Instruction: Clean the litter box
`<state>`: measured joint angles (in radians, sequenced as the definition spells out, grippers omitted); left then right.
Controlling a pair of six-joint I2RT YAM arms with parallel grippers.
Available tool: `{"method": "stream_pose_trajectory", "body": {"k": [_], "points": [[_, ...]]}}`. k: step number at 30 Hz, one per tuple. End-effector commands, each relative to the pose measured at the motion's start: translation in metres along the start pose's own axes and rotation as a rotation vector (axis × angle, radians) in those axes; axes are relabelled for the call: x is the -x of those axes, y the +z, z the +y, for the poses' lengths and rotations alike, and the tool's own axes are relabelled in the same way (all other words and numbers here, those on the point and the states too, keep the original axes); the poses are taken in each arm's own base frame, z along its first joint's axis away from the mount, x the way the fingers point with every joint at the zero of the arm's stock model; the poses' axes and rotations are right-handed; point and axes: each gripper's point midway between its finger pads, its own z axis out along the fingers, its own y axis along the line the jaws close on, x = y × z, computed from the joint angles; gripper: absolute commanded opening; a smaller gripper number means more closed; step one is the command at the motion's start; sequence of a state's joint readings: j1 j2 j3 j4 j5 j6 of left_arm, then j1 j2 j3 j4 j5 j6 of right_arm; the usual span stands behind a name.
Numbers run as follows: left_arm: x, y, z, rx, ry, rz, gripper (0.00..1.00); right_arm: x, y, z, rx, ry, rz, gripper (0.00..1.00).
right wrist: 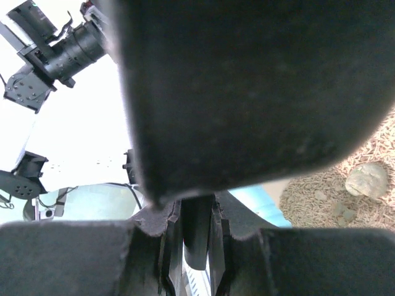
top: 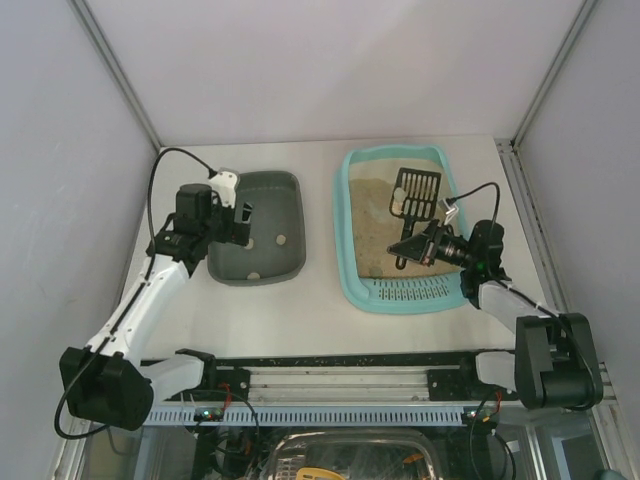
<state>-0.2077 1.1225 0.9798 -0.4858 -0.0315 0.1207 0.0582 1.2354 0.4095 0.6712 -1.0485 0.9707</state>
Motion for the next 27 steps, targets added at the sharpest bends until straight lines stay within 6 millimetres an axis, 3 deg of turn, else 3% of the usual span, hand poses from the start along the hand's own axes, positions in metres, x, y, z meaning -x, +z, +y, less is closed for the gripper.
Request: {"method": "stream_pose_trajectory", "body": {"k": [1, 2, 6, 8, 11, 15, 18, 23, 27], "points": [[0.025, 0.020, -0.012, -0.024, -0.096, -0.142, 1.00, 0.028, -0.013, 0.005, 0.022, 0.003, -0.076, 0.00], [0.027, 0.019, -0.015, -0.032, -0.103, -0.140, 1.00, 0.029, -0.008, 0.007, 0.037, 0.018, -0.064, 0.00], [0.027, 0.009, -0.012, -0.013, -0.067, -0.137, 1.00, -0.002, 0.019, 0.010, 0.017, 0.007, 0.192, 0.00], [0.022, 0.003, -0.007, 0.009, -0.027, -0.117, 1.00, 0.001, 0.023, 0.016, 0.039, -0.007, 0.167, 0.00], [0.020, -0.004, -0.001, 0.027, 0.012, -0.094, 1.00, 0.005, 0.021, 0.011, 0.024, 0.009, 0.126, 0.00], [0.022, 0.003, -0.004, 0.015, -0.004, -0.057, 1.00, 0.000, 0.012, 0.015, 0.032, 0.029, 0.141, 0.00], [0.034, 0.009, -0.003, 0.037, -0.001, -0.068, 1.00, 0.018, -0.008, 0.020, 0.061, 0.051, -0.014, 0.00], [0.051, 0.005, -0.021, 0.009, 0.048, -0.102, 1.00, -0.002, -0.001, 0.028, 0.064, 0.052, 0.092, 0.00], [0.038, -0.003, -0.046, -0.062, 0.134, -0.098, 1.00, 0.015, -0.009, 0.029, 0.079, 0.120, 0.029, 0.00]]}}
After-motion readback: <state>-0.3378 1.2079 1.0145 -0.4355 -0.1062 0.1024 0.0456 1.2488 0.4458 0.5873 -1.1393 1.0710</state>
